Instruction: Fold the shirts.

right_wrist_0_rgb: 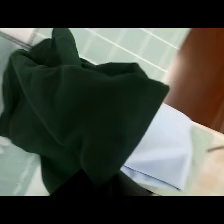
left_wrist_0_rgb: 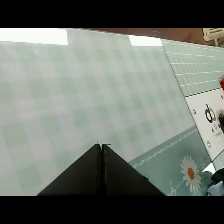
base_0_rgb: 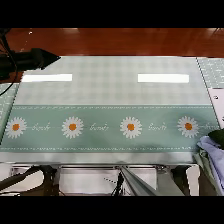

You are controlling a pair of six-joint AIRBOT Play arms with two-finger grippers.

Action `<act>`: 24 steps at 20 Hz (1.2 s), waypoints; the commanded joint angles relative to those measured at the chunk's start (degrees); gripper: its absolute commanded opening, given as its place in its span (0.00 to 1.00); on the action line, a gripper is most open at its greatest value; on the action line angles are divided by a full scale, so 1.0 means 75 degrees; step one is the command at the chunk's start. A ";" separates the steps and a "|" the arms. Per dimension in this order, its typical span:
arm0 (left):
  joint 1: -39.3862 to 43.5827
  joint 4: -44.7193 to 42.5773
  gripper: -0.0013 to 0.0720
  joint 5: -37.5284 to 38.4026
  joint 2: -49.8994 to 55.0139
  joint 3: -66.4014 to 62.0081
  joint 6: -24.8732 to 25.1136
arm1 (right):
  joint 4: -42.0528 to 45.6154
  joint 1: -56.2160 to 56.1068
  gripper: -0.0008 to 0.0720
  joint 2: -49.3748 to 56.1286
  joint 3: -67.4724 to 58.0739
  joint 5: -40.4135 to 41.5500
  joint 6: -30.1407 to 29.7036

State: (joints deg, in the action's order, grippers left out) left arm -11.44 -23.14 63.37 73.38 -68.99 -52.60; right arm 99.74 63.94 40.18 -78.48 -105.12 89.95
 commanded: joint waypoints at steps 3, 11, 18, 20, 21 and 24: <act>-0.0006 -0.0003 0.05 -0.0050 0.0434 -0.0003 0.0230 | 0.1110 0.0038 0.09 -0.0055 -0.0009 -0.0157 -0.0353; -0.0058 0.0641 0.05 0.0414 0.0338 -0.0058 0.0271 | 0.0828 0.0032 0.58 -0.0047 -0.0012 0.0533 -0.0364; 0.0291 0.0799 0.05 0.1393 -0.0458 -0.0764 0.1320 | -0.6289 -0.0020 0.51 0.0189 -0.0009 0.2818 -0.1763; 0.0898 0.0449 0.34 0.1550 -0.0472 -0.1099 0.1204 | -0.6636 -0.0740 0.51 0.0402 -0.0009 0.2495 -0.1906; 0.1300 0.0026 0.57 0.1562 -0.0472 -0.1268 0.0906 | -0.6330 -0.1399 0.51 0.0545 -0.0006 0.2451 -0.1918; 0.2774 -0.3197 0.60 0.1029 -0.0472 -0.1836 -0.0857 | -0.5179 -0.3713 0.55 0.1087 0.0210 0.2667 -0.1886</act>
State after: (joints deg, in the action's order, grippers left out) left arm 1.15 -27.94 73.38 70.13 -79.18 -48.93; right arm 59.51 48.47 45.25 -77.89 -86.50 76.90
